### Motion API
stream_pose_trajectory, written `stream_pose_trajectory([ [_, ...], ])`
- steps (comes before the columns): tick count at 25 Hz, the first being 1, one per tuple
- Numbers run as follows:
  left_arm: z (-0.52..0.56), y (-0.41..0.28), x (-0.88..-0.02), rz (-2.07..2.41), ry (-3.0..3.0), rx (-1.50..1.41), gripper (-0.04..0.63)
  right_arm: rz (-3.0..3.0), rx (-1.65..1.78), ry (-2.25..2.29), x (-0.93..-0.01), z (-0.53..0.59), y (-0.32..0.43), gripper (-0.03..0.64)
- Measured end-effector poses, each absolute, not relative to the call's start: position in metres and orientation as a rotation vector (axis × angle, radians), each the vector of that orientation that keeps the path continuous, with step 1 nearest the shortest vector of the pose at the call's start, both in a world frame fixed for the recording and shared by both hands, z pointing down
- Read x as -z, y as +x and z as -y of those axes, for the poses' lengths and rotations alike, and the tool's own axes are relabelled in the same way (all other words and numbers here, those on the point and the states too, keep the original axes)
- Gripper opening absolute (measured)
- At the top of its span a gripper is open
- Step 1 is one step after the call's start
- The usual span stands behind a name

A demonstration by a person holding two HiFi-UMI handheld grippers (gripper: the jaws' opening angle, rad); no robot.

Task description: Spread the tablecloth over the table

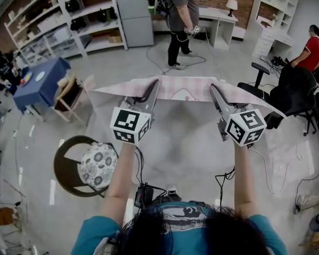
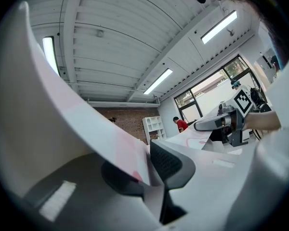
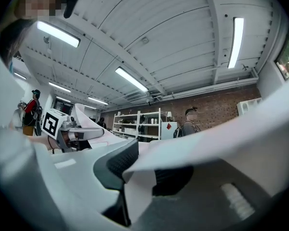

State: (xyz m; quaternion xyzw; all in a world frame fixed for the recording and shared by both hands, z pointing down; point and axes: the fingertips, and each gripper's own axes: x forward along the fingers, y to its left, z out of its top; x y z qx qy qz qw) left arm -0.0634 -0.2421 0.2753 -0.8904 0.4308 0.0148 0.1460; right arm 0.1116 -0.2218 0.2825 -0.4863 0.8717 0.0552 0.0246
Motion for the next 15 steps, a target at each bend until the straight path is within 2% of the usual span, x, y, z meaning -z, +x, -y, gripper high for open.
stream_pose_trajectory([
  [15, 0.395, -0.03, -0.197, -1.133, -2.391, -0.06, 0.063, -2.618, -0.206, -1.474, -0.224, 0.383, 0.142, 0.081],
])
